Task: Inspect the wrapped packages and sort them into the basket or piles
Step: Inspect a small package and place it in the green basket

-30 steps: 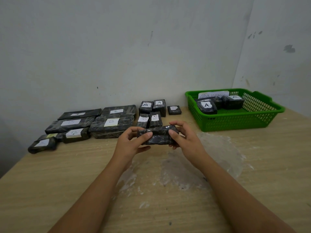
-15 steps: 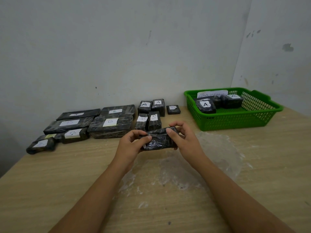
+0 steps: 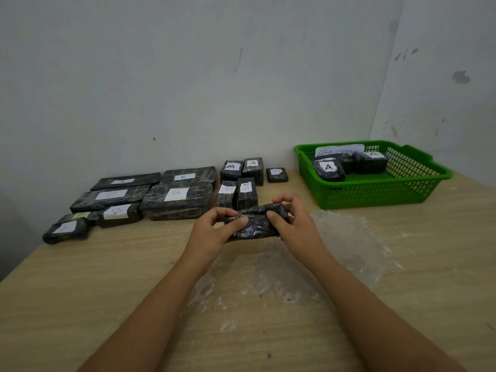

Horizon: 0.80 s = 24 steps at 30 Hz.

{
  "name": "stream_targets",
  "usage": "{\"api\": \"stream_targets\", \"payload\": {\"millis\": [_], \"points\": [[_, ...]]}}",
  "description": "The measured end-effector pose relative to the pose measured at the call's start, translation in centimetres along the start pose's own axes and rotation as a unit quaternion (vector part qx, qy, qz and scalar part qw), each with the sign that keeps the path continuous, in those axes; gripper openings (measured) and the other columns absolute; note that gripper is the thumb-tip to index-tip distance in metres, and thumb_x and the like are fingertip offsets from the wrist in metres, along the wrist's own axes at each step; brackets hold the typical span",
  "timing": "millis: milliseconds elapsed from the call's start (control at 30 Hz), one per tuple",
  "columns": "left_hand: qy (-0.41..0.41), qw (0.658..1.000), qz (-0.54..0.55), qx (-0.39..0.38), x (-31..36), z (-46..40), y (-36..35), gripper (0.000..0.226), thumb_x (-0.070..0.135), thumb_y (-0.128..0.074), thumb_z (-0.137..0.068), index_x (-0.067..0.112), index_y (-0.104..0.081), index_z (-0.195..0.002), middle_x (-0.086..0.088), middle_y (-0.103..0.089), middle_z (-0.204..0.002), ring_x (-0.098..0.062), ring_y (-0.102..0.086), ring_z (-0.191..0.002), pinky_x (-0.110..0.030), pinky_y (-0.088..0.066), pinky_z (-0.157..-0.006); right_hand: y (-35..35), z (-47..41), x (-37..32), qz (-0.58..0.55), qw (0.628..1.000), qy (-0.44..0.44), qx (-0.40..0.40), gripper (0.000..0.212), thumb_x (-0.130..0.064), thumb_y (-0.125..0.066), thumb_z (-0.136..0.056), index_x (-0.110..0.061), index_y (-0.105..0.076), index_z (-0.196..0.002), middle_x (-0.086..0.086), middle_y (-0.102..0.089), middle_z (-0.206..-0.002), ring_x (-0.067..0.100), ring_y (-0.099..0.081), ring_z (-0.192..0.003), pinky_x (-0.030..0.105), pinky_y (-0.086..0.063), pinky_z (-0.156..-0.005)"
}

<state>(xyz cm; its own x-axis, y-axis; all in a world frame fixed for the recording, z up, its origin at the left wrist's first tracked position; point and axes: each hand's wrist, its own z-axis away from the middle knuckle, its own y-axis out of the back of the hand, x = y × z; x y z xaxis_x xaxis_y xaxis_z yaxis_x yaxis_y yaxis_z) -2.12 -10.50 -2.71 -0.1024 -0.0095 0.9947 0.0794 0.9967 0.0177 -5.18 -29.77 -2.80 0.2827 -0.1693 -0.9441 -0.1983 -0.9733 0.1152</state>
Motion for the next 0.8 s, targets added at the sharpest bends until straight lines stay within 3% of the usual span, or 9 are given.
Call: {"api": "stream_targets", "payload": {"millis": [100,167,300,400,533,633,733,800], "points": [[-0.006,1.000,-0.009,0.008,0.1,-0.1,0.2,0.026,0.021,-0.086,-0.080,0.010,-0.072,-0.099,-0.014,-0.070,-0.106,-0.020,-0.074,-0.086,-0.030,-0.060,-0.070,0.0,0.2,0.2,0.024,1.000,-0.007,-0.012,0.045,-0.036,-0.084,-0.083,-0.038,-0.053,-0.116,-0.003,-0.066,-0.109,0.014,-0.072,-0.095,0.032,-0.061,-0.079],[-0.006,1.000,-0.023,0.017,0.1,-0.1,0.2,0.024,0.022,-0.087,-0.080,0.012,-0.072,-0.096,-0.014,-0.071,-0.104,-0.021,-0.074,-0.085,-0.032,-0.060,-0.070,0.0,0.3,0.1,0.052,0.999,-0.006,-0.004,0.052,-0.036,-0.088,-0.077,-0.038,-0.055,-0.117,-0.006,-0.066,-0.106,0.012,-0.070,-0.096,0.030,-0.060,-0.081],[0.014,0.999,-0.041,0.024,0.0,0.1,-0.2,0.022,0.025,-0.089,-0.078,0.016,-0.074,-0.092,-0.009,-0.072,-0.102,-0.026,-0.075,-0.091,-0.047,-0.063,-0.084,-0.1,0.4,0.0,0.074,0.997,-0.009,0.010,0.048,-0.029,-0.087,-0.080,-0.034,-0.058,-0.118,-0.013,-0.064,-0.099,0.001,-0.065,-0.091,0.010,-0.052,-0.069],[0.022,0.999,-0.044,0.012,0.1,0.3,-0.3,0.035,0.023,-0.092,-0.073,0.012,-0.072,-0.099,-0.011,-0.071,-0.107,-0.026,-0.075,-0.093,-0.042,-0.064,-0.083,-0.2,0.5,-0.2,0.083,0.996,-0.011,0.018,0.046,-0.027,-0.086,-0.082,-0.030,-0.057,-0.119,-0.014,-0.063,-0.097,-0.004,-0.062,-0.087,0.005,-0.047,-0.063],[0.017,0.999,-0.041,0.000,0.3,0.4,-0.3,0.038,0.015,-0.091,-0.073,0.009,-0.069,-0.104,-0.012,-0.067,-0.113,-0.024,-0.075,-0.094,-0.029,-0.061,-0.072,-0.1,0.2,0.0,0.070,0.997,-0.033,0.019,0.045,-0.032,-0.086,-0.082,-0.033,-0.057,-0.116,-0.011,-0.065,-0.099,0.001,-0.065,-0.087,0.010,-0.052,-0.064],[0.030,0.999,-0.015,-0.002,0.5,0.3,-0.1,0.035,0.012,-0.089,-0.076,0.005,-0.069,-0.104,-0.014,-0.068,-0.110,-0.022,-0.074,-0.089,-0.026,-0.060,-0.067,0.0,0.1,0.2,0.084,0.996,-0.033,0.002,0.043,-0.041,-0.082,-0.084,-0.037,-0.057,-0.119,-0.007,-0.067,-0.105,0.008,-0.069,-0.090,0.026,-0.060,-0.071],[0.056,0.998,0.020,0.005,1.0,0.2,0.4,0.035,0.017,-0.087,-0.079,0.003,-0.070,-0.106,-0.015,-0.072,-0.104,-0.019,-0.073,-0.085,-0.026,-0.059,-0.064,0.6,0.1,-0.3,0.060,0.997,-0.016,-0.052,0.047,-0.041,-0.080,-0.086,-0.037,-0.058,-0.127,-0.005,-0.067,-0.111,0.010,-0.070,-0.082,0.019,-0.054,-0.062],[0.071,0.997,0.035,0.003,1.3,0.2,0.9,0.037,0.024,-0.085,-0.081,0.003,-0.071,-0.107,-0.015,-0.073,-0.104,-0.019,-0.072,-0.087,-0.025,-0.058,-0.063,1.0,0.1,-0.6,0.059,0.995,-0.004,-0.077,0.052,-0.043,-0.084,-0.079,-0.039,-0.061,-0.126,-0.008,-0.069,-0.109,0.006,-0.070,-0.080,0.018,-0.052,-0.065]]}}
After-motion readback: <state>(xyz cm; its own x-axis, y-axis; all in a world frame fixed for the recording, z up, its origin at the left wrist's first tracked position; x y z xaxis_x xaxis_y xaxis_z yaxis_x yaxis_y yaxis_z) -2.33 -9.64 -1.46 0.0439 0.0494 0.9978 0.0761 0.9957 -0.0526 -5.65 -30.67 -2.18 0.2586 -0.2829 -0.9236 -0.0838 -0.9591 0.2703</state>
